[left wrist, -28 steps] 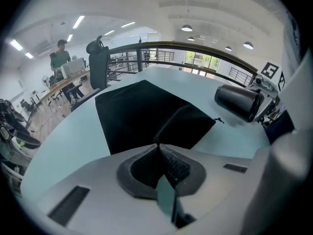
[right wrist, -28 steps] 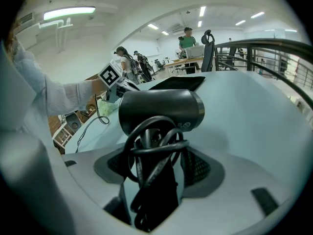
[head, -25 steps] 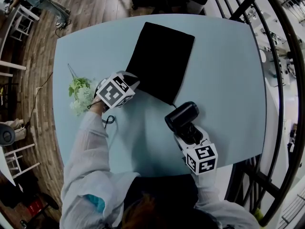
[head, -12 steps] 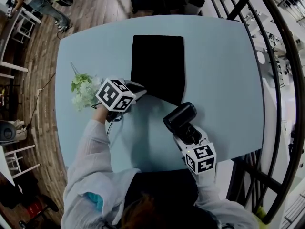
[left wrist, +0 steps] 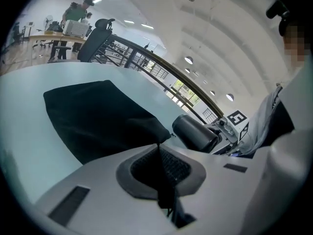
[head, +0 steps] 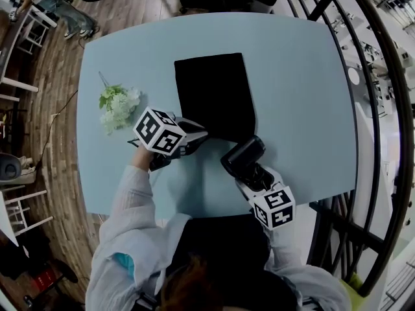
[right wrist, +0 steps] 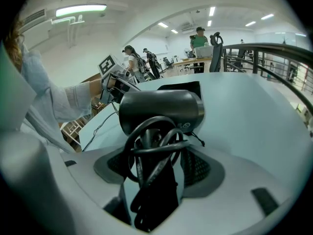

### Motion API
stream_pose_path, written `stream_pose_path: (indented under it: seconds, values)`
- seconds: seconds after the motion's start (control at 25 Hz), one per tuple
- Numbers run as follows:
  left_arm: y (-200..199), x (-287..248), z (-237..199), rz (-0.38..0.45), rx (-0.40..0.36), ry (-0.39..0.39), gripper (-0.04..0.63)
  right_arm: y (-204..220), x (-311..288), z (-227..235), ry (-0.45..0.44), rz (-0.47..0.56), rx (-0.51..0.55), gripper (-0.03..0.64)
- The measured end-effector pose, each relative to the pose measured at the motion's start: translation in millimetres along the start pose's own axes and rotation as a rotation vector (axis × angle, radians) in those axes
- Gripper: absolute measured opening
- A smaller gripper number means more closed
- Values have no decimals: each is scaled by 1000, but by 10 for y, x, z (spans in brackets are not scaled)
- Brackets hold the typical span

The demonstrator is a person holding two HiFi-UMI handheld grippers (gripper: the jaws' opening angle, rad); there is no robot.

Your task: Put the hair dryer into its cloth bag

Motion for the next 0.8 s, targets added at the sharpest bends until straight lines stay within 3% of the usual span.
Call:
stream_pose_path:
  seconds: [0.24,0.32,0.44,0.6,0.68,0.8]
  values:
    - [332,-67,234,63,75,79,25,293,168,-28,12,-34,-11,308]
    - [435,-81,237,69,73,74,25,355,195,-37,20,-41,-18,308]
    - [578,-108,76,34,0,-90,25,431,213,-51,30,-46,-37,308]
    - [649,-124,-100,-42,-239,-334,25,458,211,-71,36,-45,-53,308]
    - [659,-128,-154,-55,-281,-371,25,447,194,-84,40,-46,-46,308]
    - [625,-80,-156,-29,-269,-360,25,415,168,-107,42,-44,-46,308]
Point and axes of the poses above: the fingertips, and each gripper's own axes: x backward along the fingers, z to its right, y out of its underside, the point moved 3 cm from there along x, backward along the fingers, and after that the axes turned 2 degrees about z, right-handed, at the moved point
